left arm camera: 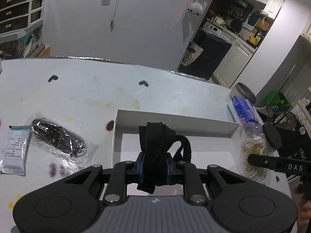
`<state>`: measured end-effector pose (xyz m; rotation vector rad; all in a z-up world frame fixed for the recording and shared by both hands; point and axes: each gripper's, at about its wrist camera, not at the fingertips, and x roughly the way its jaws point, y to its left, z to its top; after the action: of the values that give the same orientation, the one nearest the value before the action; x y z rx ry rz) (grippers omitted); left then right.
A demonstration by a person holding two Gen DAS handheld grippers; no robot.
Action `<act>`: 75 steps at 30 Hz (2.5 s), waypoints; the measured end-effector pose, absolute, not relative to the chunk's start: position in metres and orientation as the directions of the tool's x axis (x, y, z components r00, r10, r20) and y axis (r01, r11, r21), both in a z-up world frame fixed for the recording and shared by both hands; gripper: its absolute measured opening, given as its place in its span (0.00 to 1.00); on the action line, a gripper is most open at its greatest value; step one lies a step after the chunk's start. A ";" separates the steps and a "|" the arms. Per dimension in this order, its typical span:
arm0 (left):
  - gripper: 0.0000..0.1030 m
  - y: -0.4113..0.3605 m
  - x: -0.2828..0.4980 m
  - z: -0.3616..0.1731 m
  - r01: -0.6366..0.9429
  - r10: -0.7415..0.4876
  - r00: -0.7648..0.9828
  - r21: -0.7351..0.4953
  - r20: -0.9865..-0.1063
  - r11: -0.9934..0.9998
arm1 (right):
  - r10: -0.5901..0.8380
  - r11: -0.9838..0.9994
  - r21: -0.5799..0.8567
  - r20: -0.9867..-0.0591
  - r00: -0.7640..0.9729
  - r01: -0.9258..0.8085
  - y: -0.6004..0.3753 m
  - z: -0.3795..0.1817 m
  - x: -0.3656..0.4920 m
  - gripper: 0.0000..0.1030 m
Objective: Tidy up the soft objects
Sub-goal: 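Lift the black strap and bead-necklace bag and carry both over the tray, then lower the black strap into the tray and open the left gripper while the right releases the bead bag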
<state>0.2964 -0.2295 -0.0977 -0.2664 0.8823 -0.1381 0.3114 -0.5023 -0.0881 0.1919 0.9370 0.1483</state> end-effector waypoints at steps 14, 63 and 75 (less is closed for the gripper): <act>0.21 -0.230 0.340 -0.137 -0.007 -0.195 0.567 -0.242 -0.800 0.970 | 0.106 0.993 0.119 -0.848 0.520 -0.007 -0.516 -0.133 0.369 0.57; 0.15 -0.245 0.330 -0.134 0.080 -0.158 0.578 -0.137 -0.801 0.987 | 0.201 0.973 0.230 -0.794 0.574 -0.023 -0.529 -0.124 0.365 0.46; 0.55 -0.253 0.294 -0.089 0.109 -0.205 0.631 -0.176 -0.748 0.978 | 0.197 0.976 0.205 -0.724 0.661 -0.066 -0.532 -0.080 0.314 0.61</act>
<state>0.2939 -0.2529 -0.0890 -0.1179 0.8699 -0.1802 0.3135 -0.5320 -0.0800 0.1667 0.8359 0.1497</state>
